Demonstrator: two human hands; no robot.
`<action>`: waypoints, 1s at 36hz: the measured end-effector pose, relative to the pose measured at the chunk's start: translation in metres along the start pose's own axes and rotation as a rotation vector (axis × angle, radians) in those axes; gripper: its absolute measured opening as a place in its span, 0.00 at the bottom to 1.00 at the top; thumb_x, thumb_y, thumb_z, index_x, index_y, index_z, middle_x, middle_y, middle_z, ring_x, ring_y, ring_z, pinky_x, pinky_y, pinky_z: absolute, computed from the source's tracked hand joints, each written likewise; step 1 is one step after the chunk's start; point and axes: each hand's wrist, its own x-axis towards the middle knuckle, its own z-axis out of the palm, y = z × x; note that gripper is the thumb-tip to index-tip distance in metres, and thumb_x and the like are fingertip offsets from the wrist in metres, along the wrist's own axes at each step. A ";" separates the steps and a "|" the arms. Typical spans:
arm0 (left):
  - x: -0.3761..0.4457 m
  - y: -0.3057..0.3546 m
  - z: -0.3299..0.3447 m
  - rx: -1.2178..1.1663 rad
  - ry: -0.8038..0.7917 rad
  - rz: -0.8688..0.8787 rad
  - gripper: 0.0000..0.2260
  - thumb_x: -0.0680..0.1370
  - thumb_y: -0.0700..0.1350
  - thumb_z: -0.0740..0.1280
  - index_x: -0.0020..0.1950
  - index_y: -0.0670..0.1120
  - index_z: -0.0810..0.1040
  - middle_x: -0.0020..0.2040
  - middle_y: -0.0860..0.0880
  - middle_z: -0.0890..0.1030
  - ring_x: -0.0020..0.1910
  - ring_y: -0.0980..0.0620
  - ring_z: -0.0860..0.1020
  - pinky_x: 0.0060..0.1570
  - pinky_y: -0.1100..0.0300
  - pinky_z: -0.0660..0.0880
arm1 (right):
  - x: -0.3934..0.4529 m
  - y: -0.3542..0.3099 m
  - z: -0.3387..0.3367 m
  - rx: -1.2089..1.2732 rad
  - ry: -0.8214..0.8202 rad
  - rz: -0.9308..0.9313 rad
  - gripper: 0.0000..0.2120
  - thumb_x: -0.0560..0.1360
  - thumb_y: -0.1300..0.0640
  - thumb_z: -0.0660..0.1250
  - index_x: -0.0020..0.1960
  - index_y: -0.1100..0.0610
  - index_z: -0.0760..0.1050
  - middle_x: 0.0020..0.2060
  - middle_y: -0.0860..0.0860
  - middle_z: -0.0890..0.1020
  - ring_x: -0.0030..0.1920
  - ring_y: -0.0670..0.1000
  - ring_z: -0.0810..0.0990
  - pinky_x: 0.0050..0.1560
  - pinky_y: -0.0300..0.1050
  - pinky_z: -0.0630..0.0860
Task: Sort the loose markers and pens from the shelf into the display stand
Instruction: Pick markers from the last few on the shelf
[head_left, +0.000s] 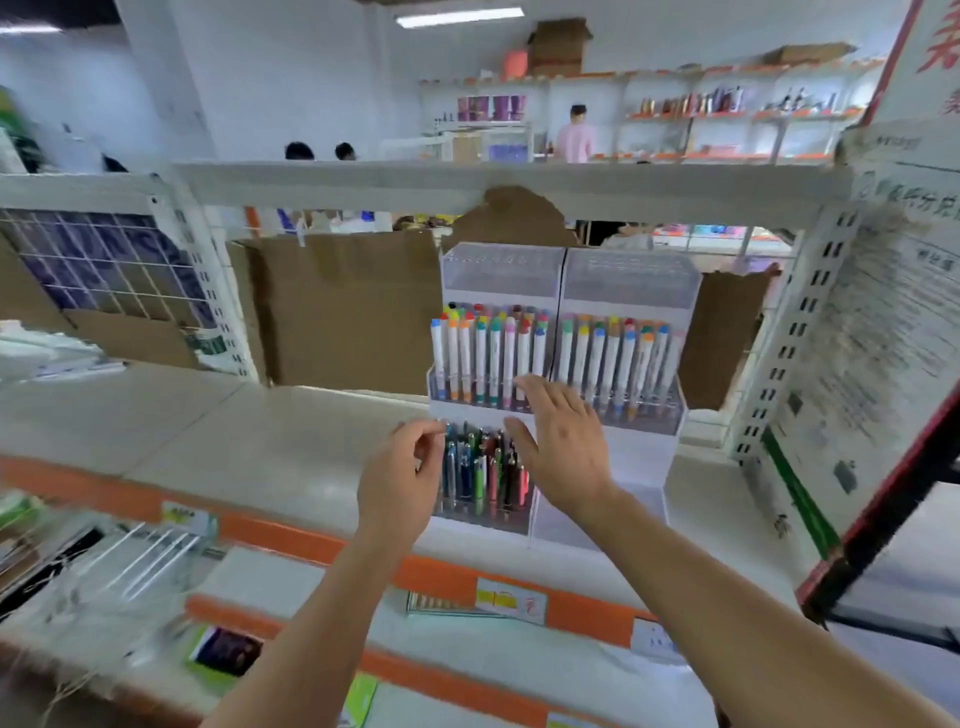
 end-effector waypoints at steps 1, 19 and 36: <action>-0.003 -0.006 -0.009 0.031 0.023 -0.009 0.07 0.80 0.42 0.63 0.55 0.47 0.80 0.48 0.49 0.81 0.44 0.51 0.78 0.43 0.61 0.73 | 0.001 -0.008 0.005 -0.002 -0.032 -0.036 0.22 0.81 0.47 0.54 0.72 0.55 0.62 0.69 0.51 0.69 0.69 0.53 0.65 0.67 0.47 0.61; -0.070 -0.120 -0.178 0.607 -0.041 -0.541 0.19 0.82 0.54 0.55 0.71 0.49 0.67 0.70 0.49 0.71 0.67 0.49 0.70 0.62 0.54 0.67 | 0.015 -0.183 0.104 0.017 -0.516 -0.409 0.28 0.81 0.42 0.49 0.76 0.53 0.52 0.75 0.52 0.58 0.73 0.53 0.58 0.72 0.50 0.55; -0.101 -0.243 -0.337 0.752 -0.137 -0.724 0.30 0.80 0.63 0.46 0.78 0.49 0.52 0.78 0.49 0.51 0.77 0.51 0.50 0.74 0.50 0.50 | 0.027 -0.385 0.195 0.035 -0.646 -0.527 0.31 0.81 0.38 0.46 0.78 0.51 0.43 0.78 0.50 0.47 0.77 0.52 0.47 0.75 0.53 0.46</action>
